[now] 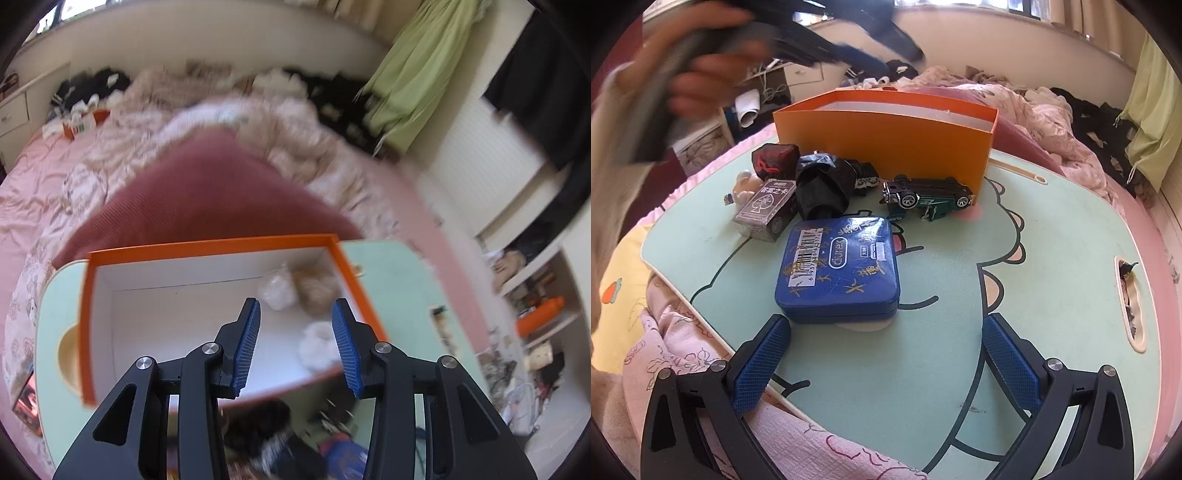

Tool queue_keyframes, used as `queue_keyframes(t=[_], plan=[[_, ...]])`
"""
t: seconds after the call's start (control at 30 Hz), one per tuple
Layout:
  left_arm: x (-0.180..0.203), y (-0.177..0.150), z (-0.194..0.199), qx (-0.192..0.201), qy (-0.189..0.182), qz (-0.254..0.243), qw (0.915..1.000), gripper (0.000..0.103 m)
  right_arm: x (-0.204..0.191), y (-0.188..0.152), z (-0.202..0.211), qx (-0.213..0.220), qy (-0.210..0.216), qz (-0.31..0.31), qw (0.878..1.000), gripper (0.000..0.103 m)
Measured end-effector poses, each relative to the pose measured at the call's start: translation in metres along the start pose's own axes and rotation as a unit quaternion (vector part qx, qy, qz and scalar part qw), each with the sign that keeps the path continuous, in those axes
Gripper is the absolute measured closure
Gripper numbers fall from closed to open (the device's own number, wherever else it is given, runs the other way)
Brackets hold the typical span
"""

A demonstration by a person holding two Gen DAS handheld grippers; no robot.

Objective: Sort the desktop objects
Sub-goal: 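Reach the left gripper into the box and grasp the clear plastic bag, then lift the plastic bag out and set it on the table with left gripper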

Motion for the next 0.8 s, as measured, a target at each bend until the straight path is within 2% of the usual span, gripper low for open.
queue_keyframes(t=[0.27, 0.37, 0.47, 0.57, 0.7, 0.77, 0.8], plan=[[0.001, 0.033, -0.074, -0.086, 0.044, 0.027, 0.995, 0.061, 0.0, 0.0, 0.0, 0.004, 0.004, 0.005, 1.0, 0.0], [-0.008, 0.034, -0.092, -0.119, 0.032, 0.05, 0.9911, 0.061, 0.001, -0.001, 0.0, 0.005, 0.006, 0.007, 1.0, 0.0], [-0.008, 0.032, -0.092, -0.106, 0.017, 0.038, 0.9935, 0.066, 0.001, -0.001, 0.0, 0.005, 0.006, 0.009, 1.0, 0.0], [-0.008, 0.024, -0.069, -0.076, 0.0, 0.022, 0.9969, 0.067, 0.0, -0.001, 0.0, 0.005, 0.007, 0.014, 1.0, 0.0], [-0.008, 0.002, 0.005, 0.003, -0.053, 0.009, 0.9985, 0.067, 0.0, -0.001, 0.0, 0.006, 0.007, 0.016, 1.0, 0.0], [-0.005, -0.015, 0.035, 0.038, -0.069, 0.001, 0.9969, 0.067, 0.0, -0.001, 0.0, 0.006, 0.008, 0.017, 1.0, 0.0], [-0.003, -0.035, 0.055, 0.059, -0.073, -0.012, 0.9955, 0.067, 0.0, -0.001, 0.0, 0.006, 0.008, 0.018, 1.0, 0.0]])
Point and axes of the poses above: each gripper's, at about its wrist camera, not at the fingertips, and z roughly against the way its jaws point, x to its right, y to its top, the point moved 6 cm from there along -z, roughly the way its jaws point, and after that the axes turned 15 degrees about -x, right-handed, at the moved point
